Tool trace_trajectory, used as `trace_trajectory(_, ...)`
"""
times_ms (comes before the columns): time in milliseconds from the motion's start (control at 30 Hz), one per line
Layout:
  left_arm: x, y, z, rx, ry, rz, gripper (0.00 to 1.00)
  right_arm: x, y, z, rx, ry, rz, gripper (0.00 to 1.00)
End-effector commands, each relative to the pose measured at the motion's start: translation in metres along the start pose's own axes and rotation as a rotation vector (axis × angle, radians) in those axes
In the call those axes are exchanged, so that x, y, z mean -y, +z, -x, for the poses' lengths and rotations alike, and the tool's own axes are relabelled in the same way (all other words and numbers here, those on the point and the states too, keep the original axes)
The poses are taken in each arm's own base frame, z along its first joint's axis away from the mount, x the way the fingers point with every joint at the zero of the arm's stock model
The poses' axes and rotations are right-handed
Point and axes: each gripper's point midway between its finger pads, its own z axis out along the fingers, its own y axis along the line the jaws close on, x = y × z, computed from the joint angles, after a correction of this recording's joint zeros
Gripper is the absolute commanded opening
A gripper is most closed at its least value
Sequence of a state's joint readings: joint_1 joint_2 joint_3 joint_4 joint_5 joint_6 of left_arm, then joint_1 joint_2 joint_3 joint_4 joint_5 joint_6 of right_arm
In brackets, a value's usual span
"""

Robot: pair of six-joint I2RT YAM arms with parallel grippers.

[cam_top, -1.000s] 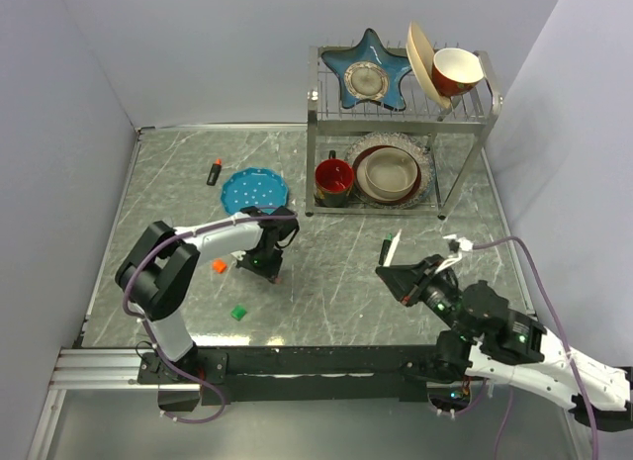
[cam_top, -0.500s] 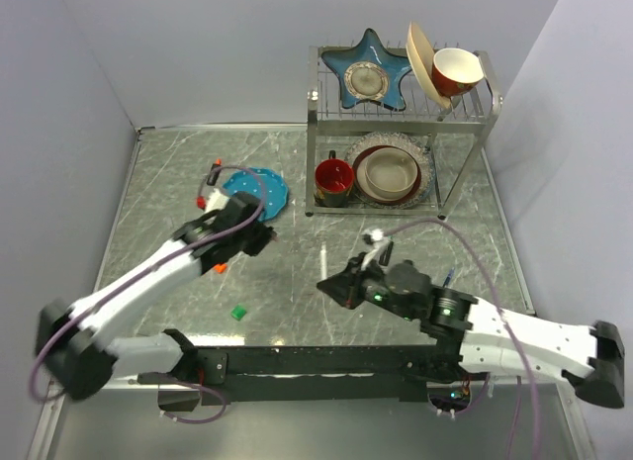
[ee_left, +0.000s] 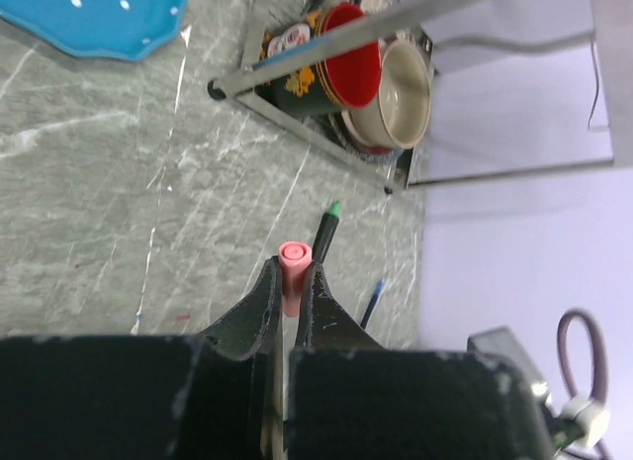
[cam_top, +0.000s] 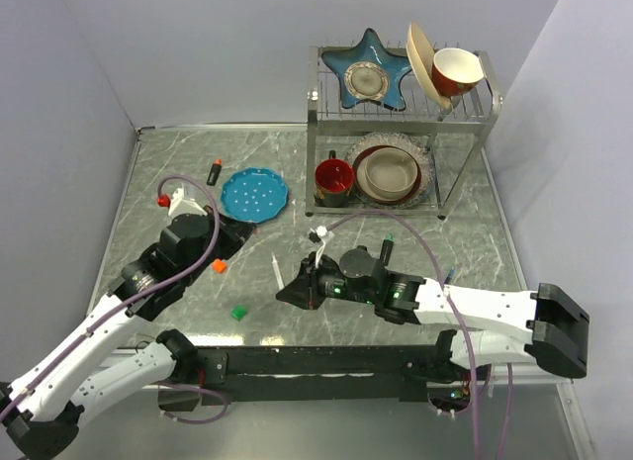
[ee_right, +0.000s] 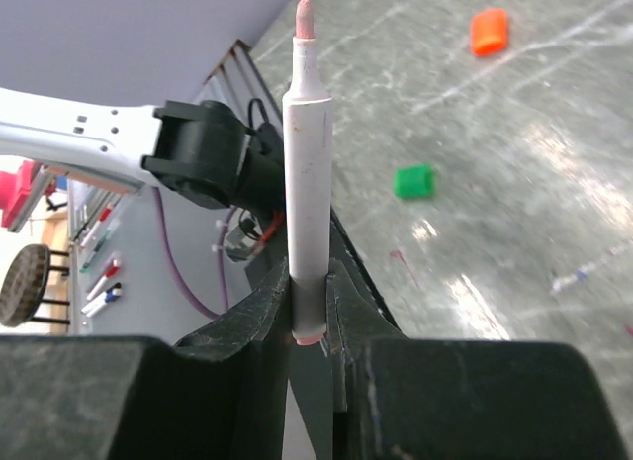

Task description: Insert the pens into the pen caps

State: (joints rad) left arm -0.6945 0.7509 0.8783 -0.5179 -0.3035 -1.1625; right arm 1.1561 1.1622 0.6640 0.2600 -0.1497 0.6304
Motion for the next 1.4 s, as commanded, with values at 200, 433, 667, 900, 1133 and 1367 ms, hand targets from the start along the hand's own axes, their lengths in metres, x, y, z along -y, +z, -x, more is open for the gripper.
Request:
trace_trajectory(200,0.005,-0.013,-0.008,-0.042,0.041,-0.091,0.01,-0.032,0.022,0.024,0.030,-0.012,0.101,0.00)
trace_trajectory(433,0.005,-0.018,-0.012,-0.058,0.046,-0.117,0.01,-0.030,0.027,0.023,0.023,-0.002,0.096,0.00)
trace_trajectory(667,0.004,-0.024,-0.017,-0.073,0.051,-0.164,0.01,-0.030,0.031,0.022,0.016,0.004,0.094,0.00)
trace_trajectory(900,0.007,-0.028,-0.019,-0.083,0.062,-0.193,0.01,-0.029,0.032,0.024,0.023,0.001,0.088,0.00)
trace_trajectory(1133,0.004,-0.029,-0.021,-0.087,0.068,-0.197,0.01,-0.030,0.033,0.024,0.021,0.003,0.088,0.00)
trace_trajectory(1367,0.000,-0.032,-0.020,-0.075,0.085,-0.204,0.01,-0.030,0.033,0.024,0.022,0.005,0.089,0.00)
